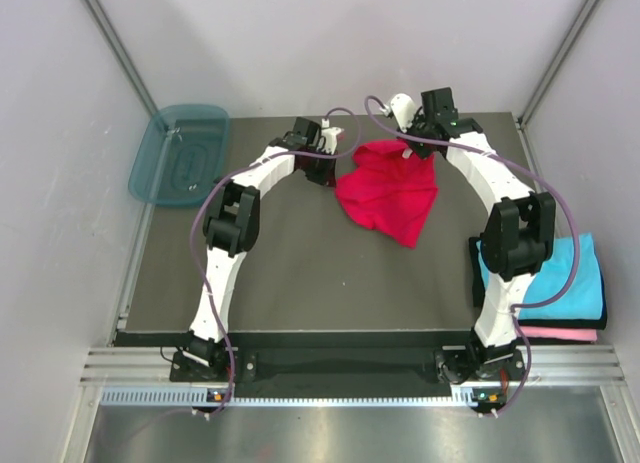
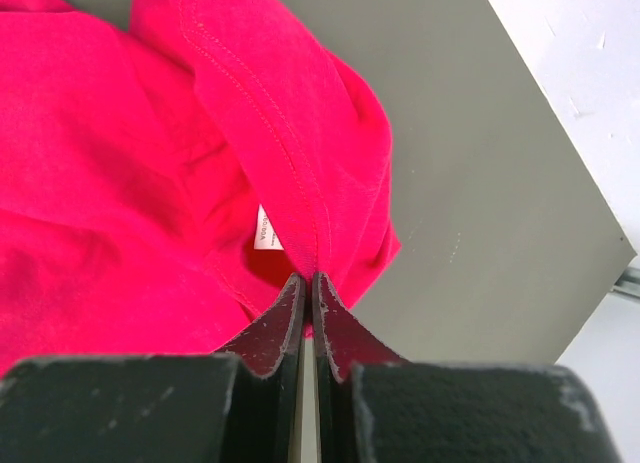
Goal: Fold and stack the t-shirts
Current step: Flatten the tshirt out
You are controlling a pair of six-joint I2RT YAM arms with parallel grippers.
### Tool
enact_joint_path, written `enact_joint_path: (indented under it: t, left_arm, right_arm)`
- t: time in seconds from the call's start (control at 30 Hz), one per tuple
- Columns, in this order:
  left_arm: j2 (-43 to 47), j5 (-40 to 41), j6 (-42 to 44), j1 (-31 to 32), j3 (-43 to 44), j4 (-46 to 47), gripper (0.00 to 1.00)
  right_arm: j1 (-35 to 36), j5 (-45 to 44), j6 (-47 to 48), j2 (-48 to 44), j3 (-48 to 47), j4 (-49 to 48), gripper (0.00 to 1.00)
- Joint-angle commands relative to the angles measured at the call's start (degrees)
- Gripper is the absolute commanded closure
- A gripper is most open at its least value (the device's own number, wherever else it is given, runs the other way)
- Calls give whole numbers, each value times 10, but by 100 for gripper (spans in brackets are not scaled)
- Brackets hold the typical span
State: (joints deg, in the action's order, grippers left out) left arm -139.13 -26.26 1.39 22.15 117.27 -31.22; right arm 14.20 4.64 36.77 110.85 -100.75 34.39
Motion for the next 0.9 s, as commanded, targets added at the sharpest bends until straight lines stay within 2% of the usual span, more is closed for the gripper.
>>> enact_joint_path:
  t: [0.0,0.33,0.5,0.6,0.73,0.87]
  left_arm:
    - [49,-27,-2,-7,13,18,100]
    - [135,-51,-2,-43,-19,8,100]
    - [217,-55,-2,-78,-43,-6,100]
    - [278,-26,16,-109,-35,-4,100]
    - [337,-5,46,-141,-13,-34,100]
    - [394,-6,76,-148,-55,-56,100]
  right_arm:
    - [-4,5,-21,-4,-23,-8,100]
    - [-2,15,-35,2,-54,-9,100]
    - [-7,31,-50,-47,-50,-18,100]
    - [-30,74,-104,-119,-1,-64,100]
    - [-65,126,-140,-222,124,-119,100]
    - [-71,136,-183,-311,218,-128,100]
